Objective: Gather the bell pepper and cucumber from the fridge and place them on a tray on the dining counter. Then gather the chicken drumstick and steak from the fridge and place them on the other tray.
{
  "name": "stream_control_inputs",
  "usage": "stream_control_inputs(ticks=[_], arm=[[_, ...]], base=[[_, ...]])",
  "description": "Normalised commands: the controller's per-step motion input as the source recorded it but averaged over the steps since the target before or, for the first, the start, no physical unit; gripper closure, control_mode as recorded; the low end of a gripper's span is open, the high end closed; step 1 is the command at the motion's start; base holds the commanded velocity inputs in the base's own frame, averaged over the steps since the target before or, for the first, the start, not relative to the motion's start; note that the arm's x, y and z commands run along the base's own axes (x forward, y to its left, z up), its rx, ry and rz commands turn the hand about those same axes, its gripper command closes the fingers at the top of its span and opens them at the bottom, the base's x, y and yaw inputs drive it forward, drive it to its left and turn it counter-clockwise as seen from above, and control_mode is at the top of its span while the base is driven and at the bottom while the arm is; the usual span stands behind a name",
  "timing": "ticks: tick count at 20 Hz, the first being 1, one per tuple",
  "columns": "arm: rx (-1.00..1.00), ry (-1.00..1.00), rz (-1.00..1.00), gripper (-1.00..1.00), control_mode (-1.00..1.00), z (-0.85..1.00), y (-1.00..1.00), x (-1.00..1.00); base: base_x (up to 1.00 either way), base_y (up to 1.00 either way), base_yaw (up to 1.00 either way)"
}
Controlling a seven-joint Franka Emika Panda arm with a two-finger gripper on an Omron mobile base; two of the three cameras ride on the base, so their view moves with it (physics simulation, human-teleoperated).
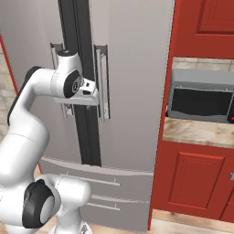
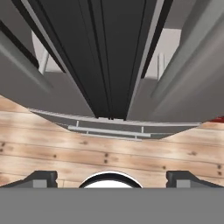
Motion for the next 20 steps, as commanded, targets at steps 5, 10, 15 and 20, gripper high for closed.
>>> stream_control_inputs(ticks=[5,10,15,20], arm=[[0.00,0.00,0.00,-1.00,1.00,0.00,0.00,0.00],[0.00,0.00,0.00,-1.00,1.00,0.00,0.00,0.00],[0.00,-0.04,0.00,-1.00,-1.00,0.00,0.00,-0.06],[0.00,-0.29,0.00,-1.00,-1.00,0.13,-0.35,-0.28]], base=[[-0.08,0.00,0.00],[-0.33,0.00,0.00],[-0.24,0.00,0.00],[0.00,0.00,0.00]])
